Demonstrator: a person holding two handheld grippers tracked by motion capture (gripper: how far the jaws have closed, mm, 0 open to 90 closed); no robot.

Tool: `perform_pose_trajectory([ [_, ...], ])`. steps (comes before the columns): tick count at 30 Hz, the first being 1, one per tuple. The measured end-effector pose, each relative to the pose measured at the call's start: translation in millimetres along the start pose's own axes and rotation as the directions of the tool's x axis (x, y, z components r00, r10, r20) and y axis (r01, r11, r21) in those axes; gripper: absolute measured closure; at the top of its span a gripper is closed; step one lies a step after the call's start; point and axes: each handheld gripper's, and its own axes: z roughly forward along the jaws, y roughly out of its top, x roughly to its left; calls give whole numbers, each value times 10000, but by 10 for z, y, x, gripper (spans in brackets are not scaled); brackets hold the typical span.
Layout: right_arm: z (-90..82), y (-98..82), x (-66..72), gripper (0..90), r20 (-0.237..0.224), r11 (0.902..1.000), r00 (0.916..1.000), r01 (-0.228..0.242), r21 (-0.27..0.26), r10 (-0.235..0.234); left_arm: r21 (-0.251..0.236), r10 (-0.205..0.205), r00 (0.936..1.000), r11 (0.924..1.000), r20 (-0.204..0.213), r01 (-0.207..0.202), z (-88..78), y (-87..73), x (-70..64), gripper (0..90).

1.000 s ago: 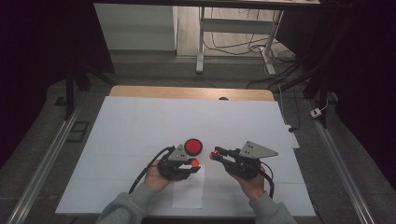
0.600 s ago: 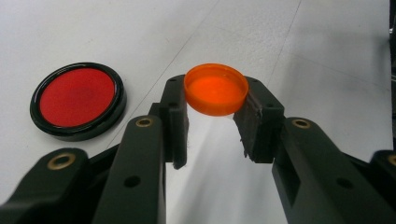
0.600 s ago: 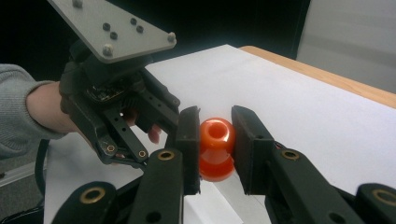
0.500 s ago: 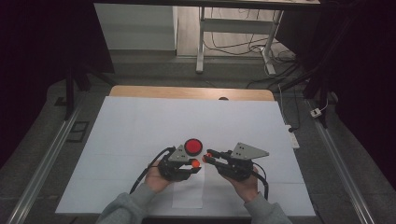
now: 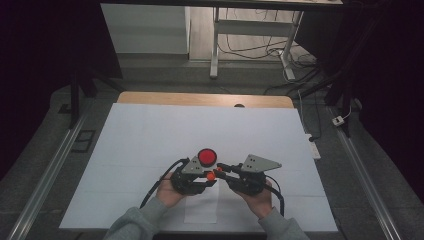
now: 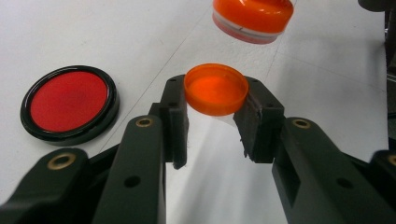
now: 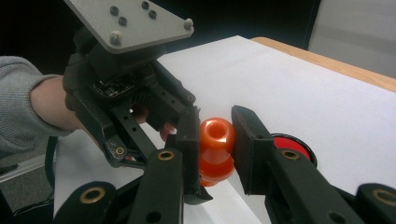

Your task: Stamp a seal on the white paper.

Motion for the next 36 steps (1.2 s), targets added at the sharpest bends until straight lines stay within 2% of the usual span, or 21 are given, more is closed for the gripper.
perform_pose_trajectory([
  [19,73,-34,23,723,-155,9998,9999,3,214,1,-93,276,9996,9996,99,-275,2,19,-42,645],
  [36,97,-54,29,723,-169,9994,9999,17,334,-12,-133,264,9996,9996,86,-263,2,25,-52,645],
])
